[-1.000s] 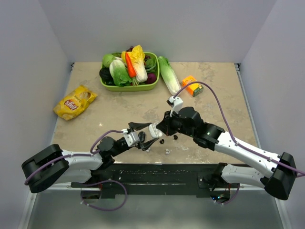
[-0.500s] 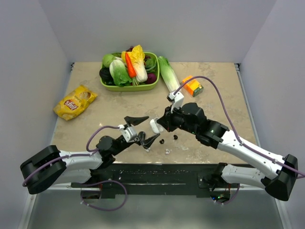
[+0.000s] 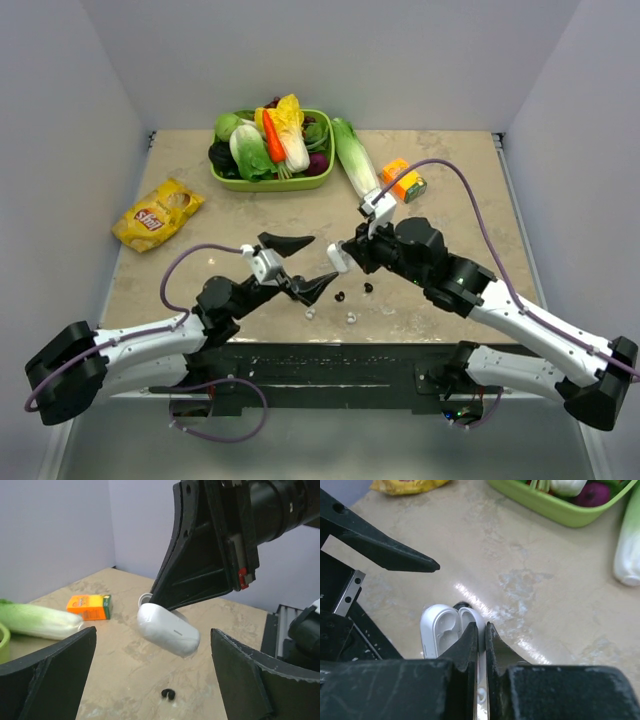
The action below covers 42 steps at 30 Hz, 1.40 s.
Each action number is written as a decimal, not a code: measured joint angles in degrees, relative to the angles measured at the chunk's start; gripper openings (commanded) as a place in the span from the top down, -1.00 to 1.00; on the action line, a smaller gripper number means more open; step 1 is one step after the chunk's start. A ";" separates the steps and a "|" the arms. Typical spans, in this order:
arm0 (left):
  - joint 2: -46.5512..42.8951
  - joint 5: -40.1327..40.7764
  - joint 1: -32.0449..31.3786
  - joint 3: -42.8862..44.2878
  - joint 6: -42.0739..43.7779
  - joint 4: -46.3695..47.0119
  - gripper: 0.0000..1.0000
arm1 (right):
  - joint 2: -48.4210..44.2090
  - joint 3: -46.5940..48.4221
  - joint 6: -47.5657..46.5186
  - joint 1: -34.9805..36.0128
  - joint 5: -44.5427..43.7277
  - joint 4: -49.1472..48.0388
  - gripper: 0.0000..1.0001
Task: Insert the wireless bluetooth earbuds into the charging case
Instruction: Open the charging case.
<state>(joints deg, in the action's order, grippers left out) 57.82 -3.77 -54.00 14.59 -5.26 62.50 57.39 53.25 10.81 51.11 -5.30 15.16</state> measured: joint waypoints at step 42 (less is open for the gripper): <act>8.15 -37.99 10.12 21.33 -8.72 -32.76 -0.23 | 1.64 7.74 -21.62 19.41 -25.16 9.90 1.00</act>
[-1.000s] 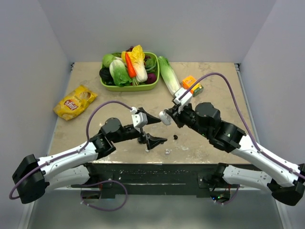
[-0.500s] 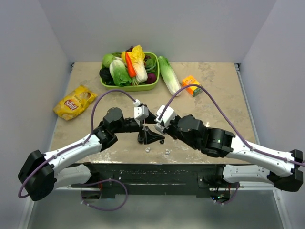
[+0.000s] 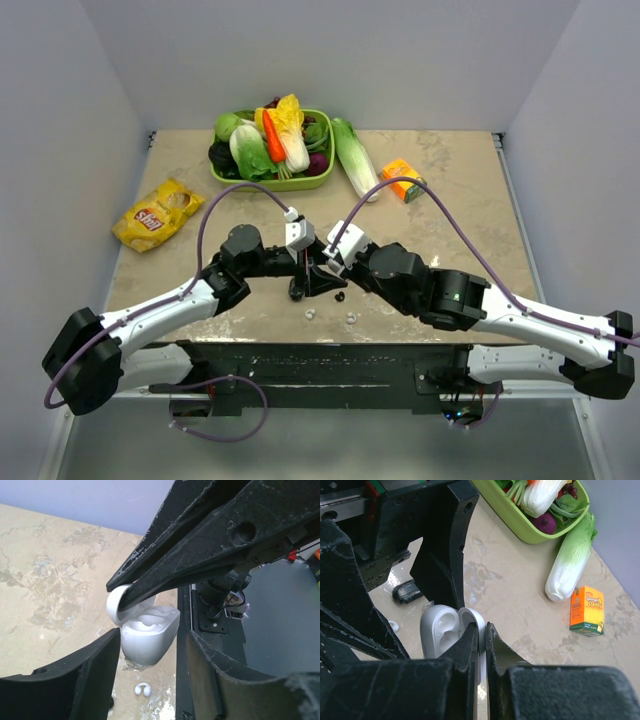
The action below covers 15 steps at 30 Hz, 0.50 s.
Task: Insert the wireless bluetooth earbuds into the charging case
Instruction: Open the charging case.
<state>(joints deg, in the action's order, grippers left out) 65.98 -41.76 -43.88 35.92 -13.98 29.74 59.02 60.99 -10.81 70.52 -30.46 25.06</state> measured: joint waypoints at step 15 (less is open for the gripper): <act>2.19 -0.85 0.00 -0.02 -2.95 4.83 0.23 | 0.26 0.02 -0.02 0.50 -0.09 -0.15 1.00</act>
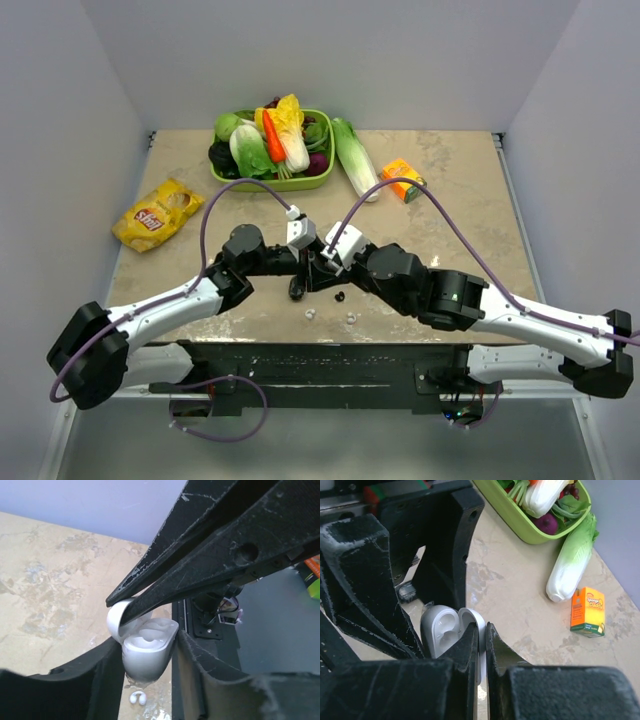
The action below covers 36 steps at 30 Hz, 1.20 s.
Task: Insert the wireless bluetooth earbuds into the charging case
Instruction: Open the charging case.
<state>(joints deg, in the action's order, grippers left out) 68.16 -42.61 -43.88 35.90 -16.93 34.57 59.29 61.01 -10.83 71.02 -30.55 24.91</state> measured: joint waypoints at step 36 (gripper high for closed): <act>-10.38 15.56 -0.20 -21.11 -8.68 23.61 1.00 | -11.21 -5.27 16.04 -4.28 -1.14 -7.02 -0.18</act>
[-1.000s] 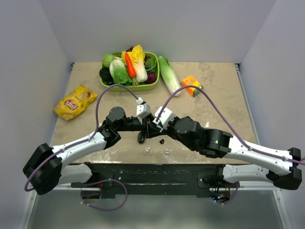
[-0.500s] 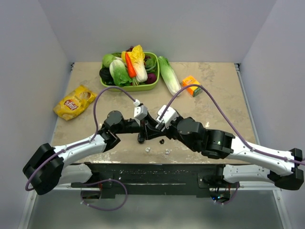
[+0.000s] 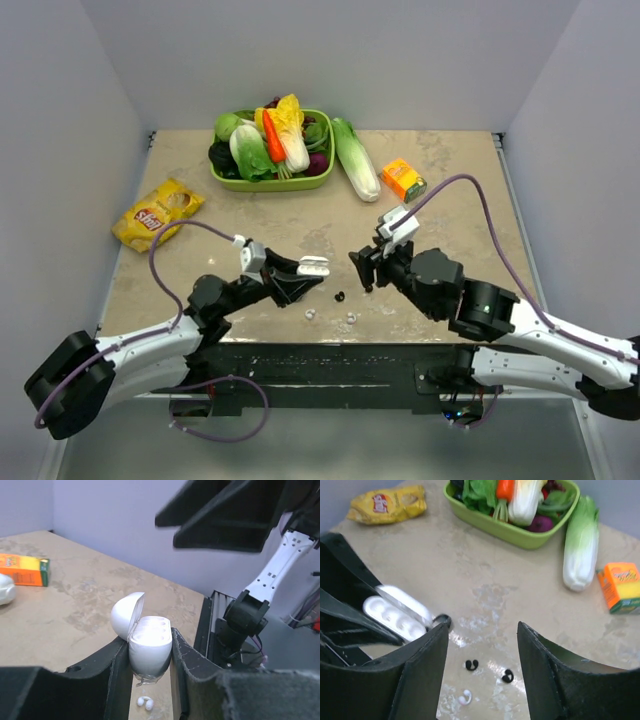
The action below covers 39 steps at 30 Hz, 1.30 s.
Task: Insert the wireless bluetooth earbuds into the charging case
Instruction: Open the charging case, then pick up the earbud from the center of the board.
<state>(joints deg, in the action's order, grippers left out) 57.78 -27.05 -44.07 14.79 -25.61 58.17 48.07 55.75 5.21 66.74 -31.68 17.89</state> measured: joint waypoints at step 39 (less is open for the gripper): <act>-16.02 21.97 -6.80 -11.85 3.93 8.39 1.00 | 15.93 -28.68 34.01 -4.11 15.91 -9.46 0.28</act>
<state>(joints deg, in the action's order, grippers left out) 41.76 -5.08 -50.87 2.94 -21.67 66.57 64.01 27.07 39.22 62.63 -15.77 8.43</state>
